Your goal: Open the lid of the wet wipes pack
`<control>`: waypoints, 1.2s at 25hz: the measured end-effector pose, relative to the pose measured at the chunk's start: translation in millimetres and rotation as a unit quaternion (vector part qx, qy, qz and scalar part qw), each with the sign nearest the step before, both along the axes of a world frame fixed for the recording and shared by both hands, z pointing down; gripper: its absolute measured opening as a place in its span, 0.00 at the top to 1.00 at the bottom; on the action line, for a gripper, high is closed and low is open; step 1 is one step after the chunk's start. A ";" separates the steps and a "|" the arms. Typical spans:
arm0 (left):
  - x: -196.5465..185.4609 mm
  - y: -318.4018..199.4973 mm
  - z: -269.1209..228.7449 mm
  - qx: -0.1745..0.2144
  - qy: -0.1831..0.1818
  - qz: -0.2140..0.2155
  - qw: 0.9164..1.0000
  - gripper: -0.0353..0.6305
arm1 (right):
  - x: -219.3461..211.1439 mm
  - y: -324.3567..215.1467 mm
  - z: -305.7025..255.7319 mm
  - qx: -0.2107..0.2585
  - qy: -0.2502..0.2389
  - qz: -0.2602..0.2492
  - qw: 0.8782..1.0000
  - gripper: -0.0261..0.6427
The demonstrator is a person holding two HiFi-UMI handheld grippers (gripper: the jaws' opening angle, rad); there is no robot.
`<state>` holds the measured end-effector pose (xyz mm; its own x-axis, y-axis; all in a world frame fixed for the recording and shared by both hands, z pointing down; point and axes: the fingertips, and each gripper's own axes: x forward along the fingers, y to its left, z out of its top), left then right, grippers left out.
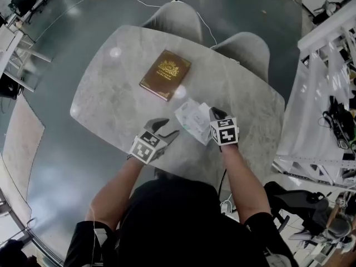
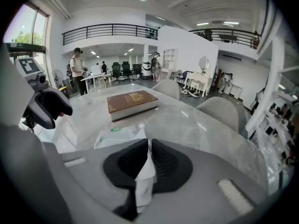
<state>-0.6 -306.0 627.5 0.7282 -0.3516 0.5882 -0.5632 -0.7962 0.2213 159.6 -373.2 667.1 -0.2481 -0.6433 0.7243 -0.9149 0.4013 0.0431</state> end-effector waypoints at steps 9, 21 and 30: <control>-7.8 12.0 -31.1 0.021 0.009 -0.001 1.000 0.62 | 24.3 -2.3 19.1 -0.026 -0.022 0.060 0.998 0.90; -55.6 60.7 -50.3 0.028 0.044 -0.021 0.998 0.69 | 24.6 54.5 6.1 -0.044 0.000 0.125 0.991 0.93; -67.8 79.9 -62.2 0.025 0.088 -0.041 0.995 0.75 | 5.4 89.2 -44.2 -0.004 -0.071 0.131 0.989 0.93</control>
